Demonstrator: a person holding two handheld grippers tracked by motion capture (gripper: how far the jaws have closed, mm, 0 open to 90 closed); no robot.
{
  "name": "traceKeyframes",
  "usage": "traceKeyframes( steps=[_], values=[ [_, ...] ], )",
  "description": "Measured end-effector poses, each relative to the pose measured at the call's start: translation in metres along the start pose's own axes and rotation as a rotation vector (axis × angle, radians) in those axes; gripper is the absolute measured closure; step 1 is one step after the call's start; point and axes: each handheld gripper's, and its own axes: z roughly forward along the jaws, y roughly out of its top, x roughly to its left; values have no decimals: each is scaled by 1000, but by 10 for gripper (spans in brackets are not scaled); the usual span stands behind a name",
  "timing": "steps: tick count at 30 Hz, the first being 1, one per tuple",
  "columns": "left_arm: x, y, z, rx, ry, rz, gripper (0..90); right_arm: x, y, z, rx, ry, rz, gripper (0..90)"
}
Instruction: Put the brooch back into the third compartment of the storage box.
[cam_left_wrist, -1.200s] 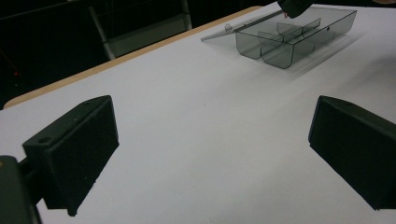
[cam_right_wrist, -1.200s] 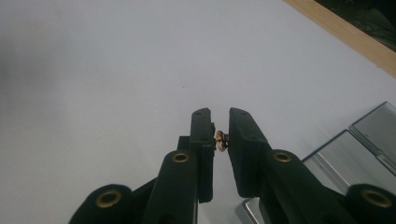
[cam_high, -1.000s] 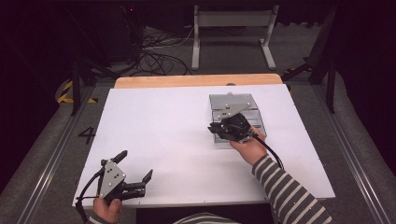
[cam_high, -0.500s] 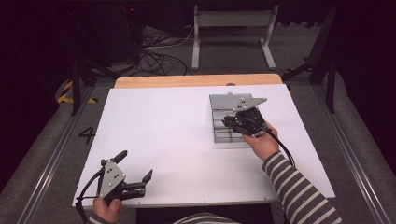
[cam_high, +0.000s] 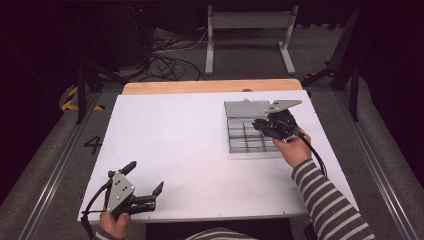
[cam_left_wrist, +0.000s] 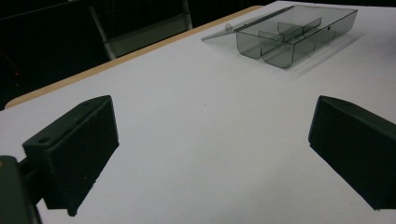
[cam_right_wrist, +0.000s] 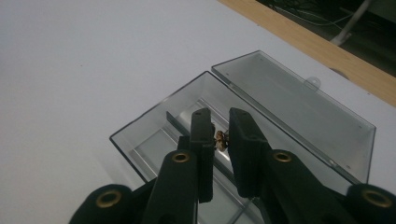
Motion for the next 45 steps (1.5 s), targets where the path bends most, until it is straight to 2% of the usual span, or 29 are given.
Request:
traceKeyframes(
  steps=[7,16,24,32,45],
  values=[
    [0,0,0,0,0,-1,21,-15,-8,0,25,-39,27,810],
    [0,0,0,2,-1,1,21,-34,-17,2,52,-79,87,809],
    [0,0,1,1,-2,-1,21,-44,-23,7,87,-113,137,810],
    [-1,0,1,2,-3,-5,21,-51,-27,14,117,-125,175,808],
    [0,-1,2,8,-2,-6,20,-60,-34,30,166,-134,189,807]
  ],
)
